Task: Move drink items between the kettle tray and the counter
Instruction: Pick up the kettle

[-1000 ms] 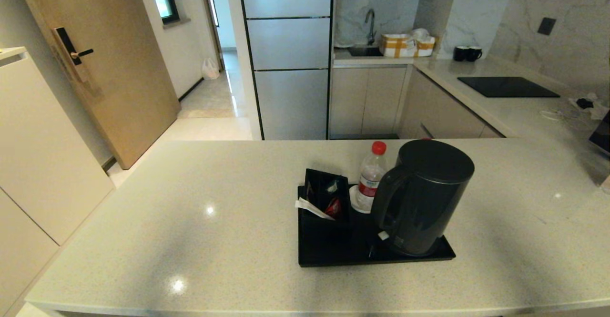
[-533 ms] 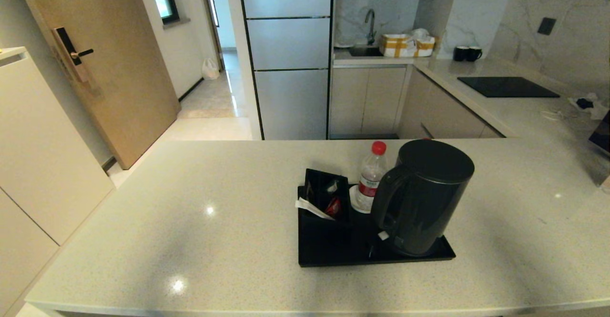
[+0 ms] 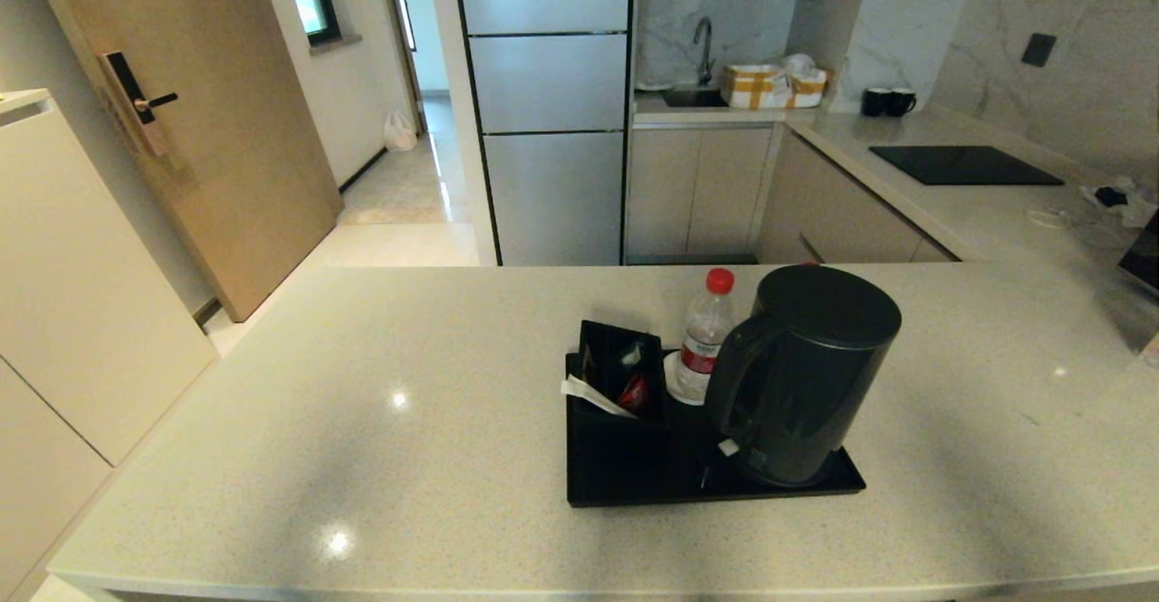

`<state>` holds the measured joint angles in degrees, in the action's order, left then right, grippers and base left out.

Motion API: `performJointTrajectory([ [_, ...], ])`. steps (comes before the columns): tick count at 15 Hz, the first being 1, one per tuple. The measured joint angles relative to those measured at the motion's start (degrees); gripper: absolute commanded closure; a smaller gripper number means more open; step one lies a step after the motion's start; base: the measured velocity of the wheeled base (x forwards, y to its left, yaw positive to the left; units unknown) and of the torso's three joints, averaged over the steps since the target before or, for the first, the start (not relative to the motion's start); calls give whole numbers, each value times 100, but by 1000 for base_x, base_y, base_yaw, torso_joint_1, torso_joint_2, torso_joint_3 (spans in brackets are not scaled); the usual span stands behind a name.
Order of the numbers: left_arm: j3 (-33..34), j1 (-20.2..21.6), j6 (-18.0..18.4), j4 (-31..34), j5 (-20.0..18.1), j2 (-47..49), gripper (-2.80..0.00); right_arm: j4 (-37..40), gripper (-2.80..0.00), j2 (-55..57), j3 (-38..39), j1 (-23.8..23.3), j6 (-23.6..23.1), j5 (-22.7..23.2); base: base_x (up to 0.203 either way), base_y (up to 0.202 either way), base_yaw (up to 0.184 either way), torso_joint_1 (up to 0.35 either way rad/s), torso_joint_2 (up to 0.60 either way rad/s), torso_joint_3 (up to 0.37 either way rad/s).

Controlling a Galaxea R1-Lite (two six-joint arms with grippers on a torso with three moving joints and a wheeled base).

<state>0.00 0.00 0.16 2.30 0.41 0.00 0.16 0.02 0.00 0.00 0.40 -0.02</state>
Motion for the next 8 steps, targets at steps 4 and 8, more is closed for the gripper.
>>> performJointTrajectory([
  [4, 0, 0, 2, -2, -2, 0, 0, 2, 0, 0, 0, 0, 4, 2, 0, 0, 0, 0, 0, 0],
  [8, 0, 0, 2, -2, -1, 0, 0, 2, 0, 0, 0, 0, 4, 2, 0, 0, 0, 0, 0, 0],
])
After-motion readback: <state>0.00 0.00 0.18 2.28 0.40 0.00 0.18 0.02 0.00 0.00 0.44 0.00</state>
